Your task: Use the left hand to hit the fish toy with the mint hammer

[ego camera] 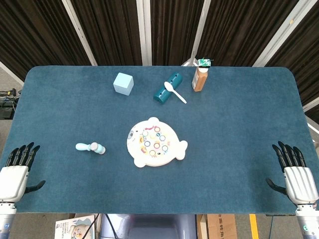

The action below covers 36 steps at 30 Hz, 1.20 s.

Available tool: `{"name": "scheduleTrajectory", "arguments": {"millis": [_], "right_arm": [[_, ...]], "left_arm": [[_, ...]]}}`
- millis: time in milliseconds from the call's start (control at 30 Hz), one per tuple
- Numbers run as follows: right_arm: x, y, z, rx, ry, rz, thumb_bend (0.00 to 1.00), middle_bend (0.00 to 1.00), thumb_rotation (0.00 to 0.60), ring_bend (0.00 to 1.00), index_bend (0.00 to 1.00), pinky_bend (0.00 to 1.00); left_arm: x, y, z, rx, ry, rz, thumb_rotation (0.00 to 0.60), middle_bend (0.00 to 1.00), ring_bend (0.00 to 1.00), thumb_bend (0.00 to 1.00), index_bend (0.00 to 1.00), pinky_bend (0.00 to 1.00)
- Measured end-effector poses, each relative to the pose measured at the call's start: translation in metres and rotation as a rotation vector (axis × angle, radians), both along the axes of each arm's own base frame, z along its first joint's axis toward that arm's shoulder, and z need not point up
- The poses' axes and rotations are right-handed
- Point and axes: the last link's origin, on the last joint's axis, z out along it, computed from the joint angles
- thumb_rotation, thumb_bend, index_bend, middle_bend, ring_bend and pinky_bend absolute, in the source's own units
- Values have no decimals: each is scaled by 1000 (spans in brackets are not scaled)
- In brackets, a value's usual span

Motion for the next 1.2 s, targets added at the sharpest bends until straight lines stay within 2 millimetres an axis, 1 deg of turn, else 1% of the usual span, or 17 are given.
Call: {"name": "scheduleTrajectory", "arguments": {"millis": [400, 633, 833, 967, 1133, 1200], "right_arm": [[1, 2, 0, 1, -3, 4, 187, 0, 600, 0, 0, 0], [-1, 1, 0, 0, -1, -9, 186, 0, 600, 0, 0, 0], [-2, 2, 1, 2, 5, -10, 186, 0, 600, 0, 0, 0], [-3, 2, 3, -1, -2, -20, 186, 0, 600, 0, 0, 0], [-3, 2, 2, 6, -6, -21, 186, 0, 600, 0, 0, 0], [-3, 2, 2, 9, -8, -22, 186, 0, 600, 0, 0, 0]], "left_arm": [[0, -1, 0, -5, -1, -1, 600, 0, 0, 0, 0, 0], [-1, 3, -2, -17, 2, 1, 600, 0, 0, 0, 0, 0], [-2, 11, -6, -40, 9, 19, 600, 0, 0, 0, 0, 0], [4, 17, -7, -54, 4, 12, 600, 0, 0, 2, 0, 2], [13, 30, -8, -79, 31, -13, 600, 3, 0, 60, 37, 67], [18, 38, -8, -88, 40, -22, 600, 9, 0, 77, 65, 75]]}}
